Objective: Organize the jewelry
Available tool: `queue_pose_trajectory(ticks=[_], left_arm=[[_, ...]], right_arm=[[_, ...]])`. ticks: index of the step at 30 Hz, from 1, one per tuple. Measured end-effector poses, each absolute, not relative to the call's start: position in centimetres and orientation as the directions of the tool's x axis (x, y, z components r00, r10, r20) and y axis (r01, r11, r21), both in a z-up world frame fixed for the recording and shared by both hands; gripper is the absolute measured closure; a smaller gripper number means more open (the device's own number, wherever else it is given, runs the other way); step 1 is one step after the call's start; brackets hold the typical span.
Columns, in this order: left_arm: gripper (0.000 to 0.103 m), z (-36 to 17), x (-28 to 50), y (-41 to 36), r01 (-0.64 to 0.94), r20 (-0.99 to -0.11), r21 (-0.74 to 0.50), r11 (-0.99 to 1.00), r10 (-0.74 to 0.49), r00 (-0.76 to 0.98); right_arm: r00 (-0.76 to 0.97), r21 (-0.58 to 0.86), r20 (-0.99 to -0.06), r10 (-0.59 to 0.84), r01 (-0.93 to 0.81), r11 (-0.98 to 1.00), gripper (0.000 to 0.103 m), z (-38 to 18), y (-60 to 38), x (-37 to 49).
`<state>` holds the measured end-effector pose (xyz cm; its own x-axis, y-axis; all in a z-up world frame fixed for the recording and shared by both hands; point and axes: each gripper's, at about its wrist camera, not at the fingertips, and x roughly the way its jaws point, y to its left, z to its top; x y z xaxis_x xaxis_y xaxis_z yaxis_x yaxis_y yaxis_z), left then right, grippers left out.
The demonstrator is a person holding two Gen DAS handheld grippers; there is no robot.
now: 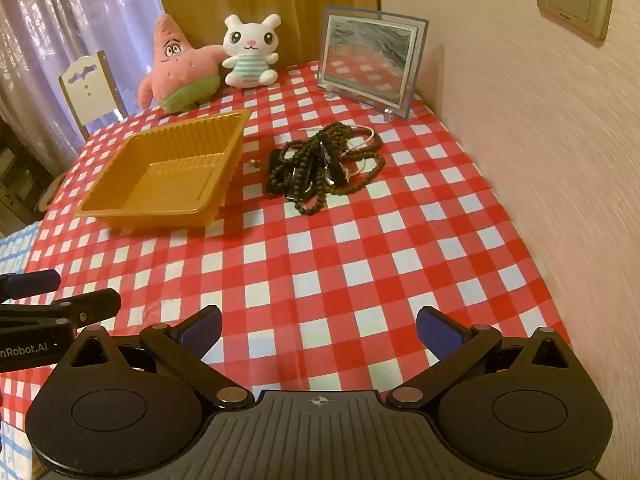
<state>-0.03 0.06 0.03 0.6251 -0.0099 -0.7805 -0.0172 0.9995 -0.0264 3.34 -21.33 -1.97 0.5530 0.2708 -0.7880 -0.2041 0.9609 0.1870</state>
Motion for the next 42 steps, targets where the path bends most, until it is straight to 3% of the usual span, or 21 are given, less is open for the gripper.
queue_pose_trajectory(ticks=[42], left_arm=[[0.017, 0.03, -0.03, 0.04, -0.018, -0.782, -0.019, 1.000, -0.004, 0.624]], right_arm=[[0.555, 0.179, -0.788, 0.266, -0.206, 0.962, 0.000, -1.86, -20.95, 3.46]])
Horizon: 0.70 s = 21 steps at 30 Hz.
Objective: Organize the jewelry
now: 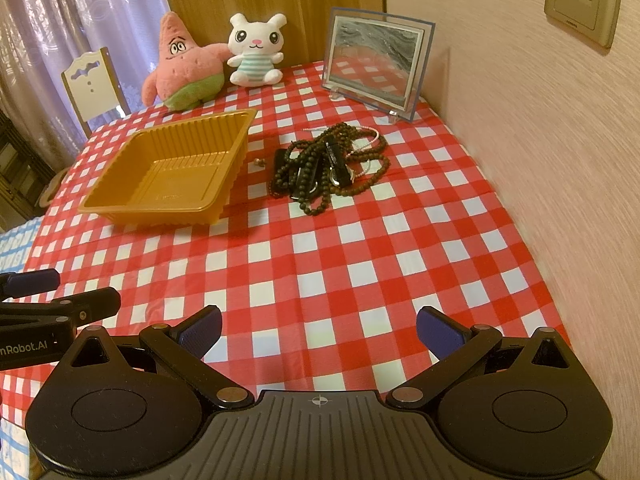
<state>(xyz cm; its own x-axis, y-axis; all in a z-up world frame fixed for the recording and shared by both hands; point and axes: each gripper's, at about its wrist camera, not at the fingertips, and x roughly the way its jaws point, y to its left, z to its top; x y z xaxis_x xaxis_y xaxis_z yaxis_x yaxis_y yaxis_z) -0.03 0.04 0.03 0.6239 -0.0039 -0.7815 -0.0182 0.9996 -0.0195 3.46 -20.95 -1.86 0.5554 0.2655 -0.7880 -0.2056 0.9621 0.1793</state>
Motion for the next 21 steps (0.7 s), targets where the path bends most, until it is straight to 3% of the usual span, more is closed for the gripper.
queue_pose_trajectory(ticks=[21], left_arm=[[0.017, 0.03, -0.02, 0.05, -0.019, -0.782, -0.020, 1.000, -0.004, 0.623]], right_arm=[[0.556, 0.178, -0.788, 0.265, -0.206, 0.962, 0.000, -1.66, -20.81, 3.53]])
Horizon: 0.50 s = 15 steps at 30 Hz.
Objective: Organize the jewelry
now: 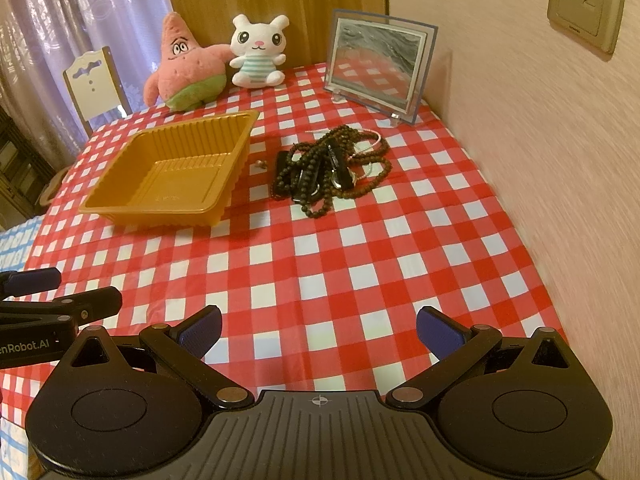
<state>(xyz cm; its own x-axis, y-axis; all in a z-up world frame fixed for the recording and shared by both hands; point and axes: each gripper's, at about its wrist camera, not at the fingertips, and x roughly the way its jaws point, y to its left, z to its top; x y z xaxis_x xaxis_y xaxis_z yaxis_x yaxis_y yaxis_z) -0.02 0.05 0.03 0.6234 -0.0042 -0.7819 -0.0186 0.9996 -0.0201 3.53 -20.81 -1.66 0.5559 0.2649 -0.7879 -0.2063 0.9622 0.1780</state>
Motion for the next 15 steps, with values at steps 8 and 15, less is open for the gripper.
queue_pose_trajectory(ticks=[8, 15], left_arm=[[0.017, 0.03, -0.03, 0.05, -0.019, -0.782, -0.021, 1.000, -0.005, 0.624], [0.017, 0.03, -0.03, 0.06, -0.020, -0.782, -0.021, 1.000, -0.004, 0.623]], right_arm=[[0.556, 0.177, -0.788, 0.264, -0.206, 0.962, 0.000, -1.63, -20.73, 3.47], [0.556, 0.177, -0.788, 0.264, -0.207, 0.962, 0.000, -1.65, -20.60, 3.44]])
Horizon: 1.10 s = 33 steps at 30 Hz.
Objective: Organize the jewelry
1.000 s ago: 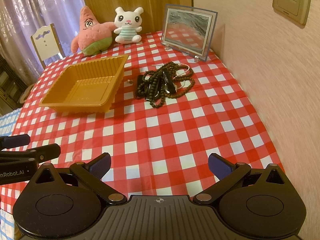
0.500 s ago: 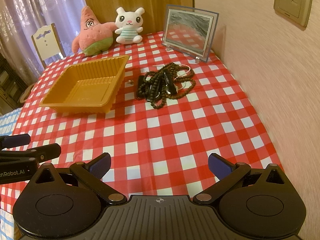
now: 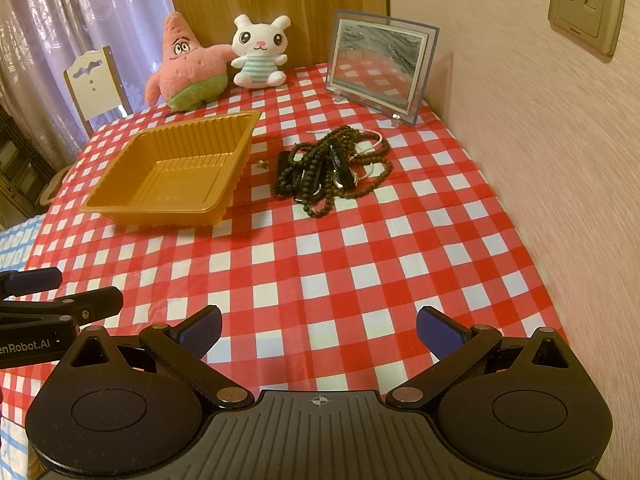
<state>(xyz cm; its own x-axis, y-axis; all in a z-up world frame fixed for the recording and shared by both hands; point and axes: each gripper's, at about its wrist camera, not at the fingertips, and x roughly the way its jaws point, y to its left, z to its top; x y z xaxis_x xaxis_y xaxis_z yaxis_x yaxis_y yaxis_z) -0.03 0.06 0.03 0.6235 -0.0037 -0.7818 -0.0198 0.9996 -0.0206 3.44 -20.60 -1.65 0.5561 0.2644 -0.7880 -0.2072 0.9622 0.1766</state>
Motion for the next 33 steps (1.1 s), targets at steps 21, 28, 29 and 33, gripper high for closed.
queue_pose_trajectory(ticks=[21, 28, 29, 33], left_arm=[[0.017, -0.6, 0.4, 1.4, -0.017, -0.789, -0.032, 0.999, -0.014, 0.615], [0.017, -1.7, 1.8, 3.6, -0.057, -0.805, -0.054, 0.997, -0.009, 0.594], [0.017, -1.9, 2.0, 4.0, -0.070, -0.805, -0.062, 0.996, -0.009, 0.594], [0.017, -2.8, 2.8, 6.4, -0.124, -0.797, -0.088, 0.988, 0.004, 0.604]], right_arm=[[0.549, 0.186, -0.792, 0.267, -0.199, 0.962, 0.000, -2.3, -19.8, 3.3], [0.594, 0.192, -0.767, 0.243, -0.149, 0.970, 0.000, -2.9, -20.8, 4.7], [0.599, 0.190, -0.765, 0.237, -0.142, 0.971, 0.000, -3.1, -20.9, 5.0], [0.603, 0.199, -0.766, 0.222, -0.105, 0.974, 0.000, -3.9, -21.3, 5.9]])
